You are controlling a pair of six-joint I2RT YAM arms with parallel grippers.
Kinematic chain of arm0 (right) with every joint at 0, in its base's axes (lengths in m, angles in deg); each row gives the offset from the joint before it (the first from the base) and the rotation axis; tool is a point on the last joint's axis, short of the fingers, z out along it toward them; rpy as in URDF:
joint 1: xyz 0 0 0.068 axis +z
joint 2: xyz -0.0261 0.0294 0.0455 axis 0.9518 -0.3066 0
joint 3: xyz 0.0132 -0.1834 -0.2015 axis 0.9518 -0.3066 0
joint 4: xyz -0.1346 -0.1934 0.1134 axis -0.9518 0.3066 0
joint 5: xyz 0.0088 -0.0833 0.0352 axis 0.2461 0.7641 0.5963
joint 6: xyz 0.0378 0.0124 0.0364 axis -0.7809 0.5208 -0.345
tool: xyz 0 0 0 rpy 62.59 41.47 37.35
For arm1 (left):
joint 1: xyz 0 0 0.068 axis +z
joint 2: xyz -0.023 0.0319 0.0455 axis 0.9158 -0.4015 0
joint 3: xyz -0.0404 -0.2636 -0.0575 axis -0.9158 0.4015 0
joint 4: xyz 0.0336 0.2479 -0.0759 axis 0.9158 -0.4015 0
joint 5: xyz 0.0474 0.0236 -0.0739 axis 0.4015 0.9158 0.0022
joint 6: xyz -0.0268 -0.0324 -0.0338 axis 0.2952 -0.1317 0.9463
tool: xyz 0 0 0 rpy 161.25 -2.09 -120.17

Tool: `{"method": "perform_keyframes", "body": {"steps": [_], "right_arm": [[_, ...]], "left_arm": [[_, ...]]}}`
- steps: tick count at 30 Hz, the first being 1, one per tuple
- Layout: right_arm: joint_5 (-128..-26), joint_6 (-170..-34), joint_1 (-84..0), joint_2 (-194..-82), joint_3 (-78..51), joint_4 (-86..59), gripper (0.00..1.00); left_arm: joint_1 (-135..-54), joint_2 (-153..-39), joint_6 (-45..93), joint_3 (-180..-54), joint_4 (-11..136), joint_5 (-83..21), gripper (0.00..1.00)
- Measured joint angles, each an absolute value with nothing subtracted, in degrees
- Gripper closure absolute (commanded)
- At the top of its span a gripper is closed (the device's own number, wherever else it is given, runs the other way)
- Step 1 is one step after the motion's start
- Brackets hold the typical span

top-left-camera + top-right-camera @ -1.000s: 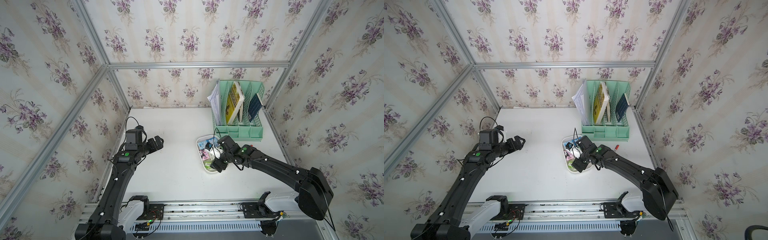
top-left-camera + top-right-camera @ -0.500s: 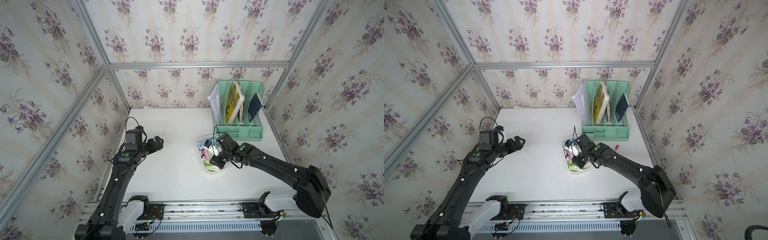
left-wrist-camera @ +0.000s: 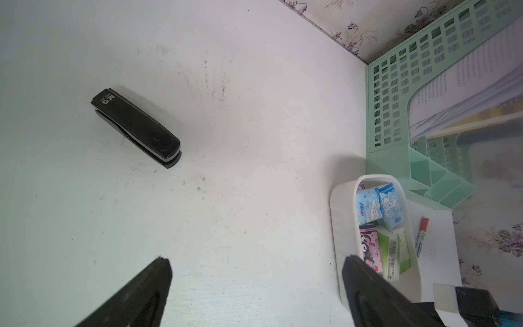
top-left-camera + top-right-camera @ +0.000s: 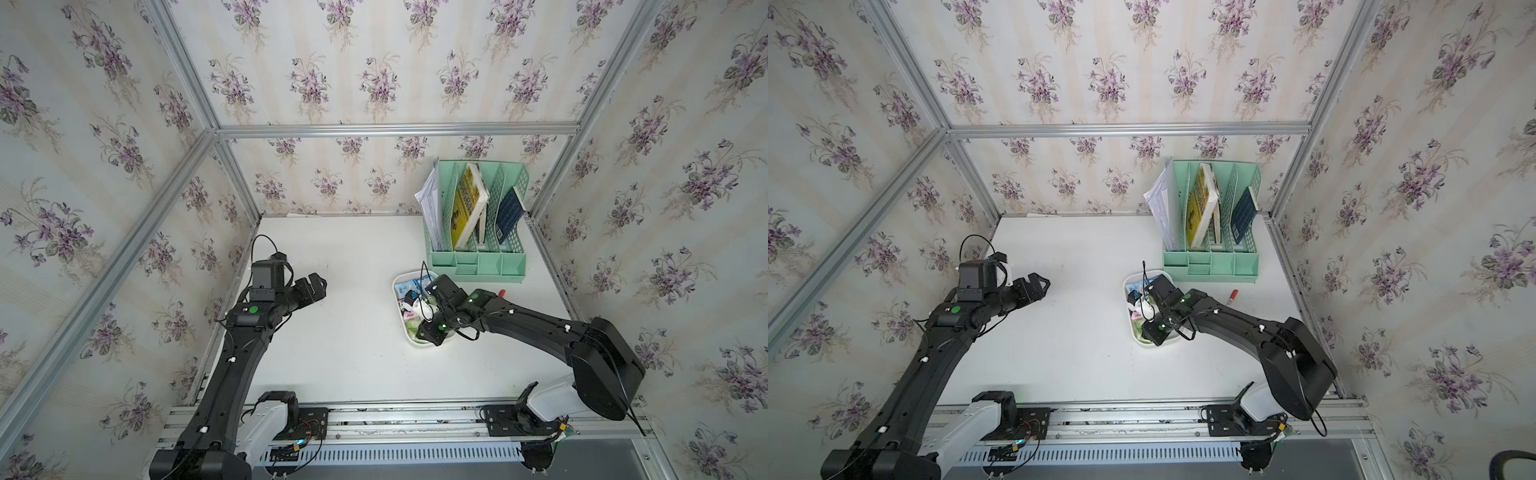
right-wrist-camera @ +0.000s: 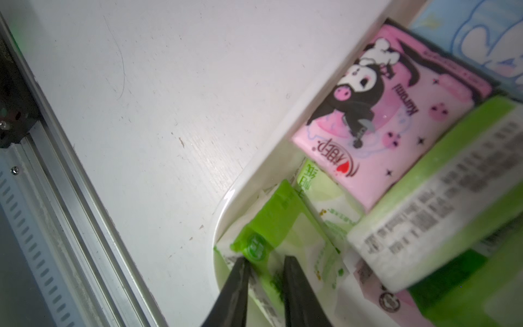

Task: Put the pocket tissues into the storage box
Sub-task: Place the pocket tissues in the storage box, then reset both arms

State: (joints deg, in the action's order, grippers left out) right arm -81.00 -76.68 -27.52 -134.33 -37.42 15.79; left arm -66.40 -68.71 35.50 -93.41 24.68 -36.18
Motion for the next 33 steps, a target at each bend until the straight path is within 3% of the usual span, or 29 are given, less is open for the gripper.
{"method": "perform_keyframes", "body": {"steps": [5,14,22,33], "right_arm": [[-80.5,-77.3,-27.5,-130.6,-35.1,15.7,0.39],[-77.0,-82.4,-34.5,-122.2,-32.1,9.6,0.03],[-64.1,-88.9,-43.7,-118.5,-31.5,0.2,0.0],[-49.2,-95.0,-56.0,-118.3,-41.8,-11.1,0.0]], "left_arm": [[-66.4,-69.0,35.3,-93.5,24.2,-35.8,0.01],[-66.4,-69.6,33.9,-94.9,24.0,-34.3,0.01],[-66.6,-72.9,25.7,-95.6,30.1,-23.3,0.01],[-67.1,-79.9,12.3,-76.0,61.6,-11.6,0.01]]}}
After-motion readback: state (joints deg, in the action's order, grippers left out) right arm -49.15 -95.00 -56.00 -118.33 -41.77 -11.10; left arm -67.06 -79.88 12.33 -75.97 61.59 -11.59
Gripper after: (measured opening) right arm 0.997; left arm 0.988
